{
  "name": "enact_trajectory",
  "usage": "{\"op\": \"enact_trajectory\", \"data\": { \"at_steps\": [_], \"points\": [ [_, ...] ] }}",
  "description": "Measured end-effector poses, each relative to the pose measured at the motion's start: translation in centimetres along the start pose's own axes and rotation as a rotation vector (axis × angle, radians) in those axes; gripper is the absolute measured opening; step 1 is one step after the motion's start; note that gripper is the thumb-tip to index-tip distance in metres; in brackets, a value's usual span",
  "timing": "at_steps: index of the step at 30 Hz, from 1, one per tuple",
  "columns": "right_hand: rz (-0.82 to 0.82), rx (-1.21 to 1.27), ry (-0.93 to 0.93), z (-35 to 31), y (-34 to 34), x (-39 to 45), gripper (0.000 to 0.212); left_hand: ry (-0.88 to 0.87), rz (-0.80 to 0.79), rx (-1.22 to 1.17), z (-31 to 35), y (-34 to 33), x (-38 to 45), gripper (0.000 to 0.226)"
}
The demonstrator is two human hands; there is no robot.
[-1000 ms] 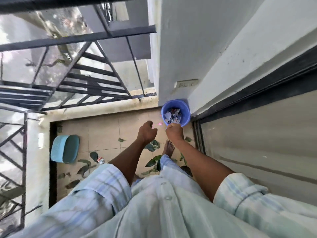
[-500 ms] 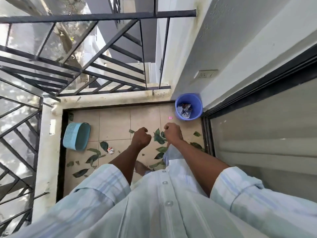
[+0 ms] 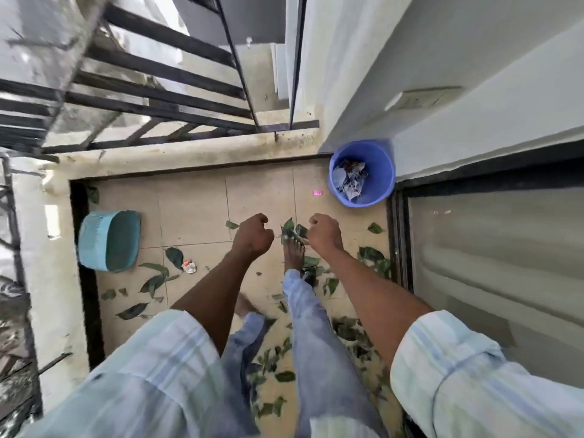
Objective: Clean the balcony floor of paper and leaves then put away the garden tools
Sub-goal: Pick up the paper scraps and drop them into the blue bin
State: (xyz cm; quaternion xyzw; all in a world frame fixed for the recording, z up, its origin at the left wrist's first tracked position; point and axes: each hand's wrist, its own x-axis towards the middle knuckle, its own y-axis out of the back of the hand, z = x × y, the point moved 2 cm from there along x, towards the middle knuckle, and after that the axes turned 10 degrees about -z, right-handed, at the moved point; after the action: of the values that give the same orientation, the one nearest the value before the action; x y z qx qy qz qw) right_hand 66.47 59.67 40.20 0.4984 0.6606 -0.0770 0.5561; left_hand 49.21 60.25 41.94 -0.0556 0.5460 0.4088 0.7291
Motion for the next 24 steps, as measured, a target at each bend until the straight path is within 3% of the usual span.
{"op": "enact_trajectory", "data": {
  "at_steps": [5,11,14,18,24],
  "points": [
    [0.020,0.004,-0.031,4.9,-4.1,14.8,0.042,-0.003,-0.006,-0.037,-2.5,-3.3,13.5,0.042],
    [0.115,-0.216,0.065,13.6,-10.0,32.1,0.041,-0.045,0.039,-0.155,-7.4,-8.8,29.1,0.036],
    [0.209,-0.332,0.138,15.5,-11.8,37.4,0.052,-0.058,0.058,-0.248,-9.0,-11.1,34.2,0.034],
    [0.145,-0.530,0.149,16.7,-14.7,42.1,0.069,-0.066,0.065,-0.333,-10.9,-13.8,38.9,0.031],
    [0.306,-0.614,0.282,18.3,-16.8,44.0,0.042,-0.022,0.022,-0.379,-14.7,-15.7,40.3,0.029]
  ]
}}
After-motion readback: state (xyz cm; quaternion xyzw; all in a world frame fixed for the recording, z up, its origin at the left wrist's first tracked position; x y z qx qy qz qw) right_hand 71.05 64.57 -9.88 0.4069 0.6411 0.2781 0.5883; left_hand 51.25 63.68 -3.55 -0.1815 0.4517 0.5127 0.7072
